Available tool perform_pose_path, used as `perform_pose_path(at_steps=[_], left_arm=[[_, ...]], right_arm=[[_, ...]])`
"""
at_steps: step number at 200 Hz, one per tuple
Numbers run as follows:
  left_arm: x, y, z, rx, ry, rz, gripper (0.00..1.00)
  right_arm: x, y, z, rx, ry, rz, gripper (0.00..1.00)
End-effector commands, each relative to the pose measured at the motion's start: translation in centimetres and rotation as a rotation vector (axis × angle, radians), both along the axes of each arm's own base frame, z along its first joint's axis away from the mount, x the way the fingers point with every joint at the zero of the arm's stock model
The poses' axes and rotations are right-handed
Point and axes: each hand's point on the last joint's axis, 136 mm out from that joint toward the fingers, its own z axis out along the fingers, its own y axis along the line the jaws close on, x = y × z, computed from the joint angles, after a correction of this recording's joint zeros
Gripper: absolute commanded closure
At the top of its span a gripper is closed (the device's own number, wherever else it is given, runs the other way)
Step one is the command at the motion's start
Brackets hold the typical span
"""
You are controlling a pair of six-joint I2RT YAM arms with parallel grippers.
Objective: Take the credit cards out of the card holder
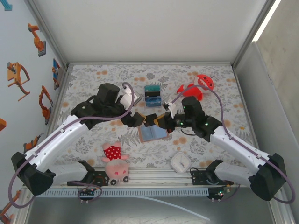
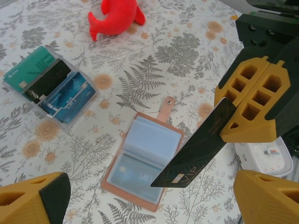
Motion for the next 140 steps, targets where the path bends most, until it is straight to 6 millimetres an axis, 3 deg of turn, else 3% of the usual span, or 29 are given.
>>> perform_pose_path(at_steps=[1,73,90,140], left_arm=[[-1.6,-1.1,0.8,-0.017,-0.011,-0.128,0.12],[-2.9,-1.8,-1.9,0.035,0.045,-0.256,0.28],[-3.1,-2.1,-2.4,0.032,0.061,-0.276,0.38],[-2.9,-2.7,-3.0,0.012,0.067,-0.302,0.38]], right_arm=[[0.1,0.1,0.1,-0.021,-0.032,0.017,1.00],[-0.8,0.2,-0.1,-0.010,-0.045,0.071,1.00],[-1.3,0.3,0.1,0.006,-0.051,0.099,1.00],[-2.7,0.5,0.3,0.048,-0.041,0.174,1.00]])
